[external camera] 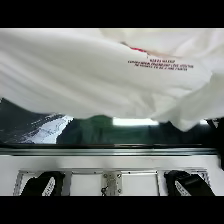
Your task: Fold the clothes and pants, and hang the long-sleeved shirts on hangers.
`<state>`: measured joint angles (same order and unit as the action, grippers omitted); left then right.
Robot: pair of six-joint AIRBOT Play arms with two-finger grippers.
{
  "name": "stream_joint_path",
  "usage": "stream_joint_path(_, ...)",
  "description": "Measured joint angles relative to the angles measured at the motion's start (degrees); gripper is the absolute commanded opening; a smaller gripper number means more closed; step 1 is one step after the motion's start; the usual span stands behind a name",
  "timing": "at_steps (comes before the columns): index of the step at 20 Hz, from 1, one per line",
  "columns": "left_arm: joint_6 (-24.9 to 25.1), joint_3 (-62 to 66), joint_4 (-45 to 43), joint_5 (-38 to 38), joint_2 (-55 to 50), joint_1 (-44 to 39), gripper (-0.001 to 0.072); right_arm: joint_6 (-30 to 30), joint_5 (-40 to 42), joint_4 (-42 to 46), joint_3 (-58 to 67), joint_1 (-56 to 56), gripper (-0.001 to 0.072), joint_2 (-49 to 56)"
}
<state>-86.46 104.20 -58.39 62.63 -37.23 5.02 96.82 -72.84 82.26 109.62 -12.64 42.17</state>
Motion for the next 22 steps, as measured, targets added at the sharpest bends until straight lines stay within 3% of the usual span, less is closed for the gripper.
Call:
stream_joint_path(5,-2.6,-12.5,-0.5,11.7,-3.8,-0.4,0.0015,1.0,-11.1,2.3,-8.6,0.0,0.0023,4.1)
stream_joint_path(8,-2.7,-26.9,-1.2,15.4,-5.6,-3.5,0.0015,-1.6,-10.1,2.7,-20.5,0.0,0.0041,7.2)
stream_joint_path(9,-2.9,-32.5,-1.5,15.9,-5.9,-5.4,0.0016,-2.2,-7.7,2.8,-24.8,0.0,0.0193,8.3)
stream_joint_path(10,-2.9,-37.7,-1.9,15.9,-6.1,-7.6,0.0097,-2.5,-5.2,3.1,-28.1,0.1,0.0519,9.6)
stream_joint_path(11,-2.9,-43.2,-1.9,15.7,-6.3,-10.4,0.0435,-2.8,-2.8,3.1,-30.6,0.2,0.0664,11.0)
stream_joint_path(12,-2.9,-47.8,-2.1,14.9,-6.4,-13.2,0.0664,-3.2,-0.6,3.1,-32.4,0.5,0.0652,12.7)
stream_joint_path(17,-2.6,-58.1,-7.1,6.4,-6.8,-22.7,0.0668,-3.8,5.0,2.8,-32.6,4.7,0.0652,17.7)
stream_joint_path(22,4.7,-51.1,-11.1,0.9,-15.6,-20.5,0.0668,-4.0,2.3,2.6,-32.0,8.7,0.0653,17.7)
